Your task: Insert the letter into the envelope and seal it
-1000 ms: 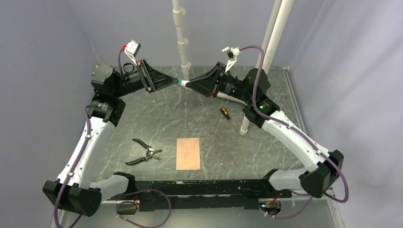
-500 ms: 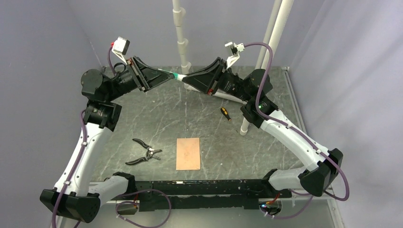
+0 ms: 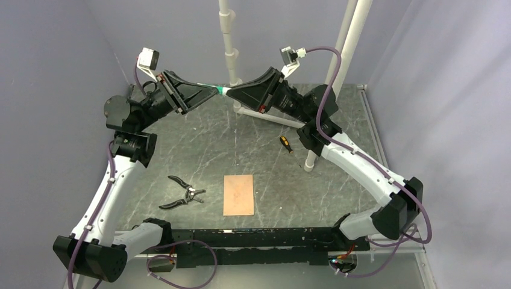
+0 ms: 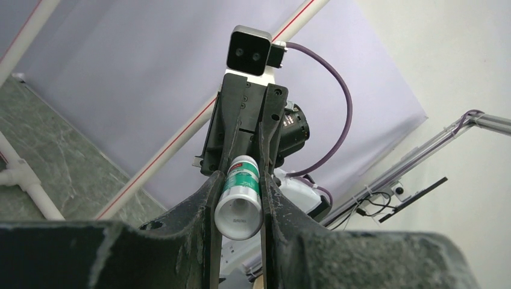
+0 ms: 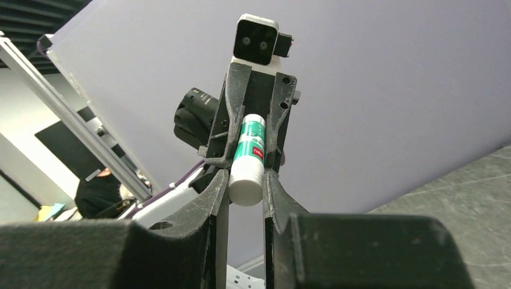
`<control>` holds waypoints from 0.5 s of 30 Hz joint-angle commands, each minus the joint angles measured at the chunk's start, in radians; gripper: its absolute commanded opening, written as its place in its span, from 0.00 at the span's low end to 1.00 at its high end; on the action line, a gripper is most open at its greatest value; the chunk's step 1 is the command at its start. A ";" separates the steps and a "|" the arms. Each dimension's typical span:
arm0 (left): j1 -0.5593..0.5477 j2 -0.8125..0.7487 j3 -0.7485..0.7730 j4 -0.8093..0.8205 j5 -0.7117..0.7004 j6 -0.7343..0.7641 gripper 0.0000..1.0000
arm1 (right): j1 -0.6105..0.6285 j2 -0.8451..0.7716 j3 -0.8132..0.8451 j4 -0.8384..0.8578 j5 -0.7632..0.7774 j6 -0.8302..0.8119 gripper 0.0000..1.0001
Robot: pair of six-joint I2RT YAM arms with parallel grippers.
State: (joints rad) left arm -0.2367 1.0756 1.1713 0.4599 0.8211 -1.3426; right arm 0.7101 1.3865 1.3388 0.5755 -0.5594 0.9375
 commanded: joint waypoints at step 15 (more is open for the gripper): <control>-0.061 0.027 0.052 -0.206 0.200 0.363 0.02 | 0.057 0.127 0.215 0.121 -0.195 0.302 0.00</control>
State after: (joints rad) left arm -0.2352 1.0576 1.2613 0.3885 0.8448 -1.0710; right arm 0.6918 1.4937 1.4757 0.6529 -0.7162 1.1763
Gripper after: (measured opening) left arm 0.277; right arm 0.216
